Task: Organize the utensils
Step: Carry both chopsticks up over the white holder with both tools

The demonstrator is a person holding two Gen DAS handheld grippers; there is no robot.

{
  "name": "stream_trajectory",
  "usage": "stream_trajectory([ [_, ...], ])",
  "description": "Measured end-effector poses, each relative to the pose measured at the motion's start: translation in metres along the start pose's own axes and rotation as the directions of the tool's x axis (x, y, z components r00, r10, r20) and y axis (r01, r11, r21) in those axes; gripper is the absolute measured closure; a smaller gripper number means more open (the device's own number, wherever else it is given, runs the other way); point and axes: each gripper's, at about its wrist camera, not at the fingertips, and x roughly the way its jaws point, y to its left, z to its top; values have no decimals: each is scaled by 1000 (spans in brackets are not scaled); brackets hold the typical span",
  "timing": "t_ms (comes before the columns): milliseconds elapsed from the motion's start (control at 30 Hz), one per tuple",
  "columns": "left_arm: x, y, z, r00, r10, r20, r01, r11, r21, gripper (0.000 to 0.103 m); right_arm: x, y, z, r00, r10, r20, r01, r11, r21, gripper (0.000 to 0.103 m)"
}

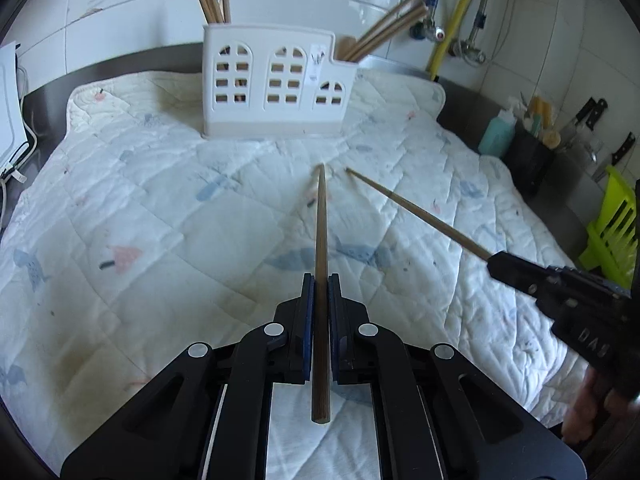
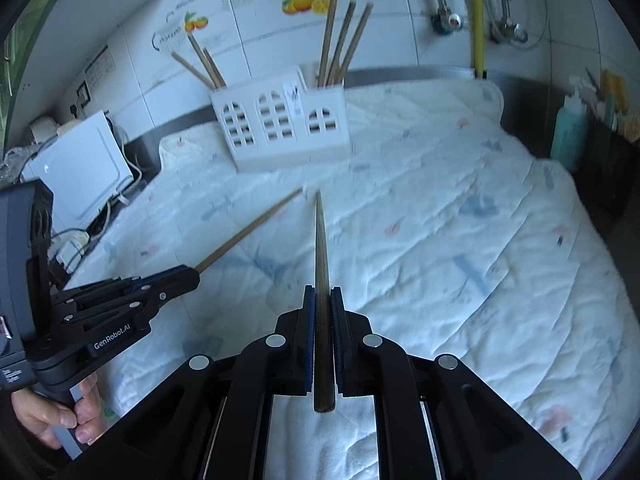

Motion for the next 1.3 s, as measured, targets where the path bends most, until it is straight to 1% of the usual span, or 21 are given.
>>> stream_trajectory([
  [133, -14, 9, 12, 998, -18, 67, 18, 1000, -8, 98, -23, 3, 26, 996, 0, 85, 1, 1000, -22, 96],
  [233, -20, 14, 22, 994, -28, 103, 29, 1000, -9, 98, -34, 4, 47, 991, 16, 129, -12, 999, -37, 96],
  [267, -21, 16, 26, 993, -42, 112, 43, 999, -13, 98, -36, 6, 53, 990, 24, 140, -19, 999, -41, 96],
  [367, -24, 19, 37, 989, -43, 138, 44, 999, 2, 98, -40, 11, 75, 987, 42, 158, -31, 997, -69, 96],
  [533, -27, 26, 57, 987, -59, 148, 57, 998, 18, 98, -42, 17, 120, 982, 61, 178, -40, 992, -118, 96],
  [700, -33, 36, 77, 984, -78, 163, 75, 997, 22, 98, -53, 22, 184, 975, 74, 210, -39, 985, -167, 96],
  [800, -36, 40, 85, 982, -83, 168, 78, 996, 35, 98, -56, 25, 219, 975, 64, 213, -22, 981, -193, 96],
  [900, -38, 43, 91, 981, -89, 173, 83, 996, 40, 98, -48, 26, 248, 979, 50, 199, -9, 980, -199, 96],
  [1033, -42, 43, 101, 977, -98, 191, 89, 995, 55, 98, -17, 25, 272, 992, 35, 123, -11, 981, -192, 96],
  [1167, -48, 41, 116, 970, -110, 215, 96, 993, 72, 98, 19, 25, 278, 999, 9, 45, 0, 981, -194, 96],
  [1300, -56, 39, 134, 962, -121, 245, 103, 991, 85, 98, 47, 21, 274, 1000, 4, 23, 1, 983, -182, 95],
])
